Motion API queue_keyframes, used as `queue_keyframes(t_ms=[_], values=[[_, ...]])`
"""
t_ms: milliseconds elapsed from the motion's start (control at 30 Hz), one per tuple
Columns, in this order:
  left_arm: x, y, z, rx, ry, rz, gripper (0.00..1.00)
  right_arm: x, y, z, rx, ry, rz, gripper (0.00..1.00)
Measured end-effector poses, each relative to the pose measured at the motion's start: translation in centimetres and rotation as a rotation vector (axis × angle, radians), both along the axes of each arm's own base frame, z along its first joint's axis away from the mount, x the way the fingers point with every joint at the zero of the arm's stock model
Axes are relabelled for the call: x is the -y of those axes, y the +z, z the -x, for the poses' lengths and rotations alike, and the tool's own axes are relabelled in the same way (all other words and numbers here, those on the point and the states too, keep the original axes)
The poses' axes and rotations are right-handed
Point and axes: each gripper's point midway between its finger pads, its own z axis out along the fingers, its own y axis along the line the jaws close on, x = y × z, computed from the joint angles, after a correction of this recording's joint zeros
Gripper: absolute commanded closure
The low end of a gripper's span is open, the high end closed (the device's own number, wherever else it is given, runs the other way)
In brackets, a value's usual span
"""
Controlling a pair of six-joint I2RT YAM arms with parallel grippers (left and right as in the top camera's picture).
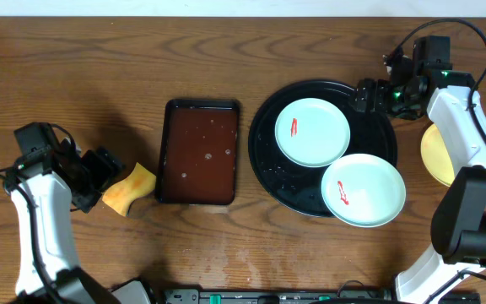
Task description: Clean dirty plates on tray and stack at the side
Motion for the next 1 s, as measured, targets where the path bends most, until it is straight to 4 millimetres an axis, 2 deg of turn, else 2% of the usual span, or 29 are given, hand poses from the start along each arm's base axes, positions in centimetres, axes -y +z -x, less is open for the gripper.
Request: queue_keyframes(t_ms=[167, 267, 333, 467, 533, 633, 700, 867, 1000], values=[[2.4, 0.5, 2.5, -0.097, -0.086, -0.046, 0.17, 0.0, 0.0, 0.0, 0.000, 0.000, 0.000, 0.01], [3.4, 0.0, 3.7, -0.174, -0.138, -0.070, 0.22, 0.0, 0.0, 0.0, 0.000, 0.000, 0.000, 0.01], [3.5, -0.2, 4.2, -0.212, -0.153, -0.104, 0.35, 0.0, 0.0, 0.0, 0.000, 0.000, 0.000, 0.01], [2.1, -0.4, 4.9, -0.265, -0.095, -0.181, 0.57, 0.0, 0.0, 0.0, 0.000, 0.000, 0.000, 0.01], [1.7, -0.4, 5.0, -0.277, -0.072, -0.197, 0.76, 0.0, 0.0, 0.0, 0.000, 0.000, 0.000, 0.01], [1.8, -0.6, 5.2, -0.284, -0.049, -0.191, 0.85, 0.0, 0.0, 0.0, 0.000, 0.000, 0.000, 0.01], [2.1, -1.0, 5.3, -0.288, -0.041, -0.174, 0.85, 0.0, 0.0, 0.0, 0.000, 0.000, 0.000, 0.01], [2.9, -3.7, 6.3, -0.303, -0.025, -0.132, 0.85, 0.0, 0.0, 0.0, 0.000, 0.000, 0.000, 0.01], [2.9, -5.3, 6.3, -0.286, -0.004, -0.133, 0.84, 0.0, 0.0, 0.0, 0.000, 0.000, 0.000, 0.01]])
